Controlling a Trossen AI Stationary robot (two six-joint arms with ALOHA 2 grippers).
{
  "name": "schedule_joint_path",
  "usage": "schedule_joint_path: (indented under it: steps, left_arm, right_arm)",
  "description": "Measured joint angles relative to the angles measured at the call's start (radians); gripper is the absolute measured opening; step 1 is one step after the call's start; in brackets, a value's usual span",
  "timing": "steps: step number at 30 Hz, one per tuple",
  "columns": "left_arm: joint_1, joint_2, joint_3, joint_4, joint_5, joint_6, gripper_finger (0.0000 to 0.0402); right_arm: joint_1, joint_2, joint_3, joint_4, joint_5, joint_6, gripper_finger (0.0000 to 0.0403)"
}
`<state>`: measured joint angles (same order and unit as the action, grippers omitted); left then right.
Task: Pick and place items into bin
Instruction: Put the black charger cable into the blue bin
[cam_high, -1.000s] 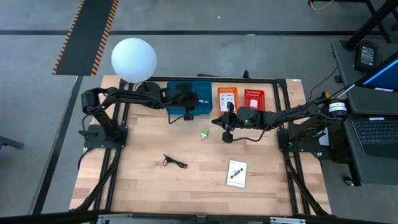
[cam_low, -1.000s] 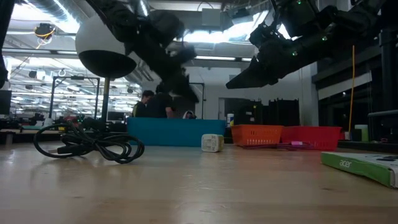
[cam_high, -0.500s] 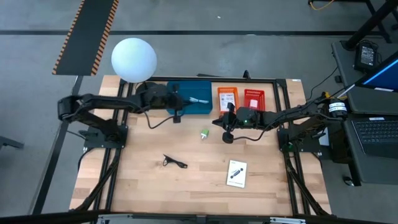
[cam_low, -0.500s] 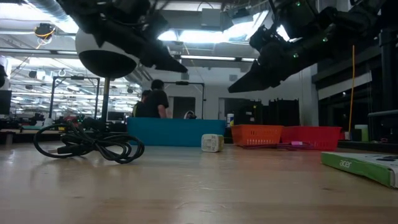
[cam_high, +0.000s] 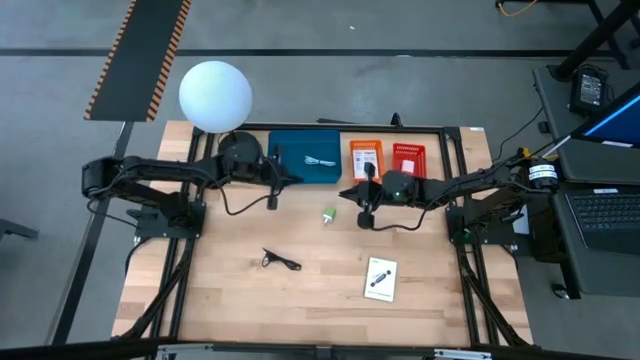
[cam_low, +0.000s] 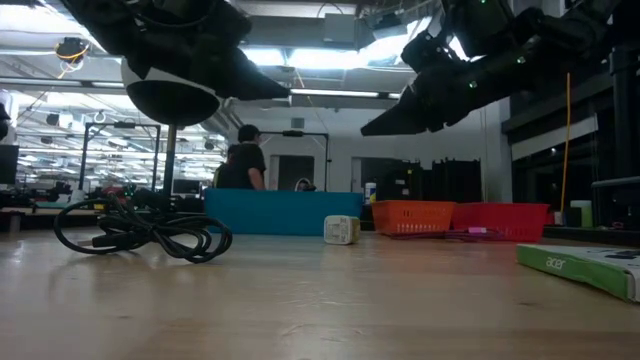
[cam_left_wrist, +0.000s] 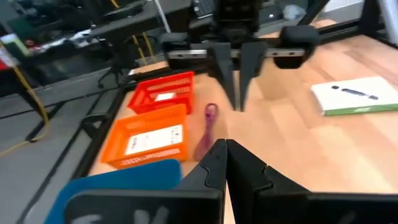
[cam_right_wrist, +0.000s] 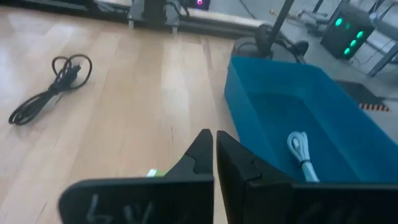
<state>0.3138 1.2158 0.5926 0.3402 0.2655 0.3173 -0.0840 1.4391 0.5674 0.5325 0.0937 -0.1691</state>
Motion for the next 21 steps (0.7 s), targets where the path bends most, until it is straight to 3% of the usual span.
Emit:
schedule_joint_path:
  steps: [10, 15, 21]
  left_arm:
    - [-0.112, 0.055, 0.000, -0.021, -0.002, -0.008, 0.0001]
    - [-0.124, 0.056, 0.000, -0.014, -0.005, -0.015, 0.0003]
    - [-0.129, 0.056, 0.000, -0.017, -0.006, -0.065, 0.0001]
  right_arm:
    - [-0.001, 0.009, 0.000, 0.102, -0.008, -0.149, 0.0004]
    - [-0.031, 0.070, 0.000, 0.156, -0.106, -0.157, 0.0004]
    - [-0.062, 0.121, 0.000, 0.182, -0.114, -0.128, 0.0004]
